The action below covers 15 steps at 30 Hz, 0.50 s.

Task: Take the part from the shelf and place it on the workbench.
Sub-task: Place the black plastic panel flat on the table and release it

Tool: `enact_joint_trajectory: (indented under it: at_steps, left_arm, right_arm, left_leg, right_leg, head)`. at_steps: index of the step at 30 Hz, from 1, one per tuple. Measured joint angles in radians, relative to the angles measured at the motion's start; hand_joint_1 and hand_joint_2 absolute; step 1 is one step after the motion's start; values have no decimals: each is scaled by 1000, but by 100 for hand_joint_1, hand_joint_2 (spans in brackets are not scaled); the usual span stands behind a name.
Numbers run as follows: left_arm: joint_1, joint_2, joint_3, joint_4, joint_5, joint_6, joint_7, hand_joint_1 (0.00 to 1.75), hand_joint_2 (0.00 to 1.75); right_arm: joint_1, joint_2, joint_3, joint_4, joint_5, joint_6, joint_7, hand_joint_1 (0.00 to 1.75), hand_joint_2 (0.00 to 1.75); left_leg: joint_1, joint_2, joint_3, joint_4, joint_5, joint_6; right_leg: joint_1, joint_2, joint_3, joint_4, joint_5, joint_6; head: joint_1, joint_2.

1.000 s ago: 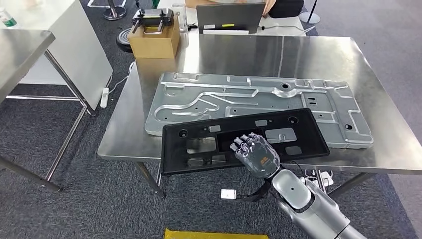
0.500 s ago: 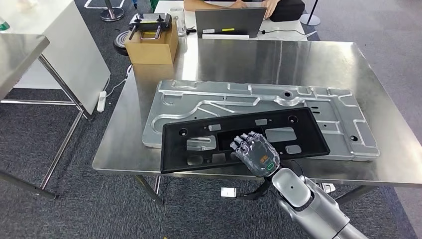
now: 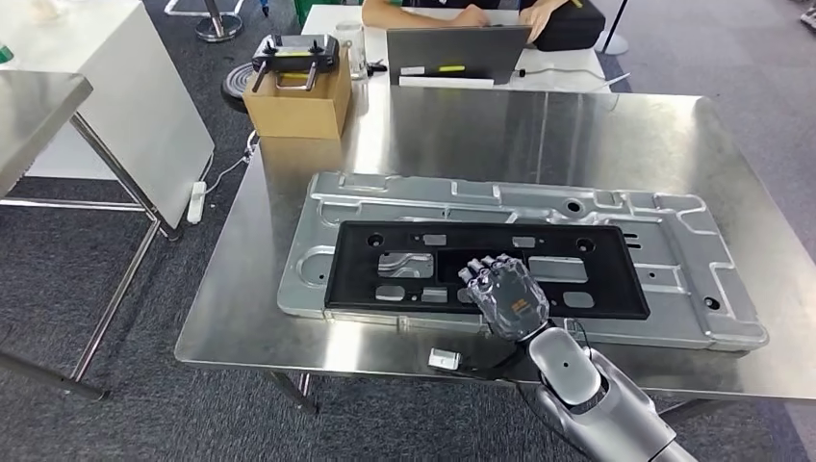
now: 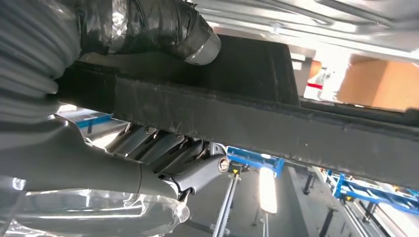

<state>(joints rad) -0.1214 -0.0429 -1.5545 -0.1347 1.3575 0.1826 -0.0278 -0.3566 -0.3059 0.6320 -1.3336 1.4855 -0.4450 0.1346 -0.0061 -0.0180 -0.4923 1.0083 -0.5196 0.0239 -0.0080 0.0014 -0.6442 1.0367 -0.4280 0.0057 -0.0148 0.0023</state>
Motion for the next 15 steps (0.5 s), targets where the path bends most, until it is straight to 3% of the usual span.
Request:
enact_joint_trajectory:
  at_steps: [2,3,6,8,9,10,12,13,14,15]
  left_arm:
    - [-1,0,0,0,0,1,-1,0,175]
    - [-2,0,0,0,1,2,-1,0,175]
    - [-5,1,0,0,1,2,-2,0,175]
    - [-3,1,0,0,1,2,-2,0,175]
    - [-1,1,0,0,2,2,-2,0,175]
    - [0,1,0,0,2,2,-2,0,175]
    - [4,2,0,0,2,2,-3,0,175]
    - [4,3,-1,0,1,2,-5,0,175]
    - [5,3,-1,0,-2,2,-7,0,175]
    - [5,3,-1,0,-7,2,-10,0,175]
  right_arm:
    - [1,5,-4,0,1,0,0,166,175]
    - [0,7,-6,0,1,1,1,166,175]
    - [1,15,-9,0,1,3,1,166,175]
    - [4,19,-9,1,1,4,1,166,175]
    - [5,20,-9,1,1,4,1,166,175]
    - [6,22,-10,1,1,4,1,166,175]
    - [6,24,-10,2,1,5,1,166,175]
    - [5,26,-10,2,1,6,1,166,175]
    - [5,27,-10,3,1,6,1,166,175]
    - [5,29,-10,3,1,7,1,166,175]
  left_leg:
    - [1,3,4,20,-4,-11]
    - [2,5,-11,50,-10,-16]
    - [8,10,-126,226,-67,-30]
    - [11,11,-188,280,-104,-37]
    - [11,11,-197,259,-93,-37]
    - [12,11,-193,209,-57,-34]
    - [8,12,-172,86,51,-24]
    - [6,12,-164,47,92,-17]
    - [3,12,-160,28,116,-11]
    - [2,11,-159,23,121,-6]
  right_leg:
    - [-4,2,19,-9,-1,-14]
    - [-7,2,30,-13,-5,-21]
    - [-8,1,55,-17,-24,-30]
    - [-8,3,76,-17,-43,-29]
    - [-9,4,91,-17,-53,-27]
    - [-9,4,106,-17,-65,-25]
    - [-8,5,130,-17,-86,-18]
    - [-6,6,138,-16,-95,-13]
    - [-5,8,142,-16,-102,-7]
    - [-4,9,147,-16,-108,-2]
  head:
    - [0,0]
    - [0,0]
    - [0,0]
    - [0,0]
    - [0,0]
    - [0,0]
    - [0,0]
    - [0,0]
    - [0,0]
    - [0,0]
